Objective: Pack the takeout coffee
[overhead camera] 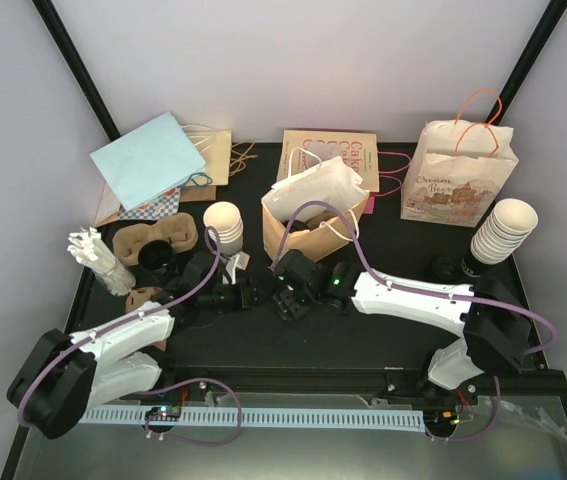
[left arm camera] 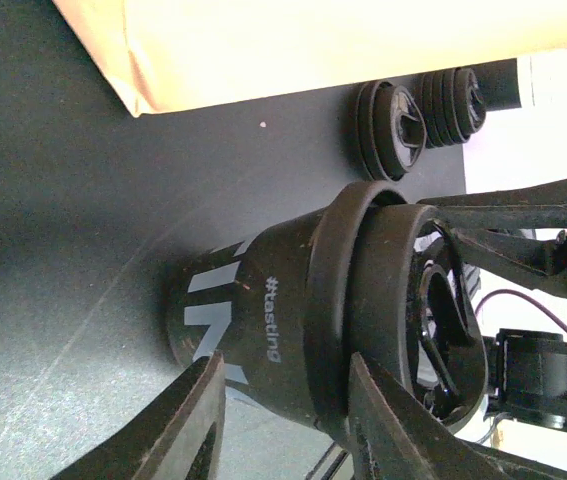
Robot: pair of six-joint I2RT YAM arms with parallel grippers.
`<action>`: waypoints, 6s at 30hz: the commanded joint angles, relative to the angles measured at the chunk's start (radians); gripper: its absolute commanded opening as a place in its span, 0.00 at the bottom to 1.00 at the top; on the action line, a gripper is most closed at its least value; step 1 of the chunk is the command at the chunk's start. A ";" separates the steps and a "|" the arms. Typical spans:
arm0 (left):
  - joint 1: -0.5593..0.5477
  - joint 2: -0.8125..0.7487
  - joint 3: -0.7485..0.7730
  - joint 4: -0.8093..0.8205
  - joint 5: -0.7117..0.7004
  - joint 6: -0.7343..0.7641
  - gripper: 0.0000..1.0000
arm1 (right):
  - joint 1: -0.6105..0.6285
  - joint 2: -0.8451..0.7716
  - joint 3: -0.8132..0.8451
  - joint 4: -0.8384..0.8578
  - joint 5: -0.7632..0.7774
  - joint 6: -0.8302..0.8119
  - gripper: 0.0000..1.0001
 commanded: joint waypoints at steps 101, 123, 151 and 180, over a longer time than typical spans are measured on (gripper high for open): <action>0.097 -0.224 -0.140 0.013 0.265 0.077 0.48 | 0.163 0.079 -0.075 -0.247 -0.217 -0.017 0.74; 0.096 -0.018 -0.067 -0.271 0.193 0.234 0.27 | 0.164 0.096 -0.076 -0.246 -0.217 -0.010 0.74; 0.096 -0.217 0.079 -0.438 0.149 0.165 0.61 | 0.176 0.111 -0.003 -0.303 -0.170 0.057 0.73; 0.096 -0.326 0.125 -0.490 0.165 0.201 0.63 | 0.178 0.041 0.069 -0.343 -0.024 0.119 0.73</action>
